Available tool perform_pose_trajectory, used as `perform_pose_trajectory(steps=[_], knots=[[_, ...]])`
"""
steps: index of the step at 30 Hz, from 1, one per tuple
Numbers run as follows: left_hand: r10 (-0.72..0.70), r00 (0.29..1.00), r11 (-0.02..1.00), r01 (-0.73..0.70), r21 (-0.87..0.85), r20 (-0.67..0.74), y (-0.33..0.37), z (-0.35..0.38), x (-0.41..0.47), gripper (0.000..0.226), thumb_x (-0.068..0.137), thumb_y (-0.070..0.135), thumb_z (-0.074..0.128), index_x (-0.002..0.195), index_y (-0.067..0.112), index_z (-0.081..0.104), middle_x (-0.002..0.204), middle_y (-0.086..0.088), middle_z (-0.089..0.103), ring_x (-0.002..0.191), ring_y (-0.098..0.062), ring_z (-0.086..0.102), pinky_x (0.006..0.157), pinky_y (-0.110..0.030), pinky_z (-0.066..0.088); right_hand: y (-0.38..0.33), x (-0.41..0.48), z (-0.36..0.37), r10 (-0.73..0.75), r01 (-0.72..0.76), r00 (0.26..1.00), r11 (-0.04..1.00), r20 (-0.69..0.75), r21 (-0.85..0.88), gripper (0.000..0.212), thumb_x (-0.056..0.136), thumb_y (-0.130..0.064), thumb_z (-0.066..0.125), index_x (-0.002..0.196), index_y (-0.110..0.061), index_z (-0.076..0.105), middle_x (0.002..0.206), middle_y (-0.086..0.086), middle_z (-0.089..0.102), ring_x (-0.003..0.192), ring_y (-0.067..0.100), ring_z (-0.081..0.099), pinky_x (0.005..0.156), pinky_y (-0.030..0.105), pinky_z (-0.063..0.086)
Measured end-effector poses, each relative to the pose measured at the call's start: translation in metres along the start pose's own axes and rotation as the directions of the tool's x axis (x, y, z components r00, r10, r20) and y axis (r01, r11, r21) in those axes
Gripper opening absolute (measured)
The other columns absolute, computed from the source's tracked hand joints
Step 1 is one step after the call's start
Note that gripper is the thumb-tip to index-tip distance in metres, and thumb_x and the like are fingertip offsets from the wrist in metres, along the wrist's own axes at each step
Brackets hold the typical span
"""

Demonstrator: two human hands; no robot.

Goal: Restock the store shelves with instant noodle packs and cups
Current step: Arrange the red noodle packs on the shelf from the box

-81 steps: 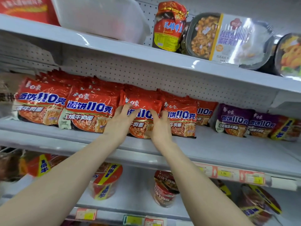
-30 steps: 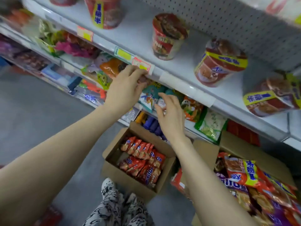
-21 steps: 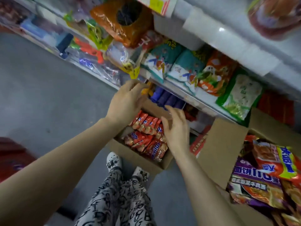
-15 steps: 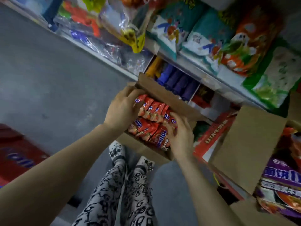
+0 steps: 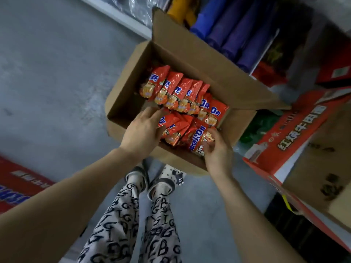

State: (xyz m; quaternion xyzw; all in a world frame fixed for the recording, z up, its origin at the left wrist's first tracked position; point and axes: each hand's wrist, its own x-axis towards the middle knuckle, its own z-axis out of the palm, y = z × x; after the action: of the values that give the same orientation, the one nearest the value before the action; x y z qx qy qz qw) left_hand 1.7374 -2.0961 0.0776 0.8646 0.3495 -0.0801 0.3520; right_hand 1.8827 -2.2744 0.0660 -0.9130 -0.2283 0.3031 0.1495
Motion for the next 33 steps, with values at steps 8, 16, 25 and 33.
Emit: perform_pose_trajectory(steps=[8, 16, 25, 33], knots=[[-0.043, 0.994, 0.999, 0.043, -0.002, 0.104, -0.039, 0.074, 0.031, 0.044, 0.094, 0.027, 0.061, 0.136, 0.017, 0.052, 0.131, -0.009, 0.053, 0.118, -0.032, 0.054, 0.093, -0.047, 0.050, 0.019, 0.055, 0.076, 0.052, -0.050, 0.995, 0.999, 0.081, -0.021, 0.041, 0.095, -0.018, 0.063, 0.136, -0.022, 0.056, 0.133, 0.000, 0.060, 0.119, 0.022, 0.058, 0.096, 0.035, 0.049], [-0.138, 0.977, 0.990, 0.137, 0.022, 0.162, -0.076, 0.102, 0.049, 0.057, 0.090, 0.044, 0.045, 0.141, 0.018, 0.045, 0.140, -0.009, 0.047, 0.125, -0.031, 0.050, 0.098, -0.045, 0.049, 0.011, 0.119, 0.110, 0.065, -0.065, 0.998, 0.998, 0.015, -0.009, 0.042, 0.096, -0.023, 0.062, 0.138, -0.023, 0.053, 0.137, -0.001, 0.057, 0.124, 0.020, 0.055, 0.093, 0.034, 0.050], [-0.089, 0.994, 0.994, 0.093, -0.054, 0.069, -0.093, 0.116, 0.083, 0.049, 0.094, 0.026, 0.060, 0.140, 0.018, 0.046, 0.142, -0.008, 0.046, 0.127, -0.028, 0.051, 0.101, -0.043, 0.048, -0.012, 0.192, 0.127, 0.267, -0.259, 0.964, 0.948, -0.015, 0.185, 0.044, 0.098, -0.019, 0.061, 0.140, -0.018, 0.047, 0.130, 0.002, 0.063, 0.118, 0.021, 0.061, 0.088, 0.031, 0.050], [-0.074, 0.996, 0.994, 0.078, -0.077, 0.052, -0.098, 0.115, 0.085, 0.044, 0.094, 0.023, 0.061, 0.136, 0.018, 0.050, 0.136, -0.008, 0.049, 0.123, -0.028, 0.053, 0.095, -0.041, 0.050, -0.025, 0.204, 0.142, 0.414, -0.407, 0.908, 0.833, 0.065, 0.375, 0.023, 0.097, -0.024, 0.061, 0.118, -0.014, 0.064, 0.123, 0.006, 0.063, 0.109, 0.026, 0.064, 0.087, 0.041, 0.057]])
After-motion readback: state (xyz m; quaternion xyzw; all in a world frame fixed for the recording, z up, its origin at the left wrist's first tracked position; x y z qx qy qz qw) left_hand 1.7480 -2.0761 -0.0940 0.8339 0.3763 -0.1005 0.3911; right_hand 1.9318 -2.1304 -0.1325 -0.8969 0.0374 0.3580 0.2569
